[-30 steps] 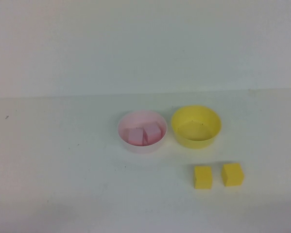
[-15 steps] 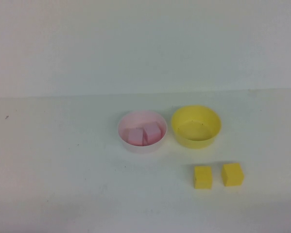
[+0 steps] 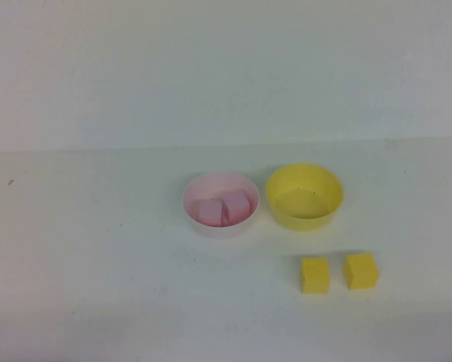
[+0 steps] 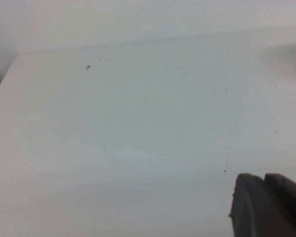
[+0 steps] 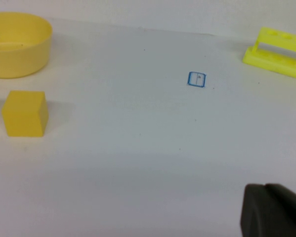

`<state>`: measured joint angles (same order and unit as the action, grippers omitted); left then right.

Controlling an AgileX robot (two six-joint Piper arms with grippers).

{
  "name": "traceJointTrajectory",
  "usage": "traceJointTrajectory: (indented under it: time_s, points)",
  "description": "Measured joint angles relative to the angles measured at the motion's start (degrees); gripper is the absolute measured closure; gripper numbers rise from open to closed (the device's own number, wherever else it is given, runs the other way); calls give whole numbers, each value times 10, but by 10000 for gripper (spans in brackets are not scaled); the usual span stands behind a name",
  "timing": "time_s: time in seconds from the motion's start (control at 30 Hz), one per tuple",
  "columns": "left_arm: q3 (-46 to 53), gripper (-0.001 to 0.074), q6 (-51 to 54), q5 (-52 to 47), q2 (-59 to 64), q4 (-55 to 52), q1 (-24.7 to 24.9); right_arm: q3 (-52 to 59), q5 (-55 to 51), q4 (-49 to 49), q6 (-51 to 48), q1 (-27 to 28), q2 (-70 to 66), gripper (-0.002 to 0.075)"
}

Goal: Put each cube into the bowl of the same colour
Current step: Pick up all the yellow cubes and place them in the yellow bowl

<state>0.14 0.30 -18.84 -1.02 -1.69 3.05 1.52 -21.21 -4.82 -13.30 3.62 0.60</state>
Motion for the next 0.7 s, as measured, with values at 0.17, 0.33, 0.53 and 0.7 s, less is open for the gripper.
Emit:
traceJointTrajectory:
  time_s: [0.17, 0.33, 0.53, 0.7]
  points:
    - [0, 735, -3, 0, 0, 0, 0, 0, 0, 0, 0, 0, 0, 728]
    - [0, 735, 0, 1, 0, 0, 0, 0, 49, -63, 18, 0, 0, 728]
    - [0, 735, 0, 1, 0, 0, 0, 0, 196, -310, 64, 0, 0, 728]
    - [0, 735, 1, 1, 0, 0, 0, -1, 234, -459, 90, 0, 0, 728]
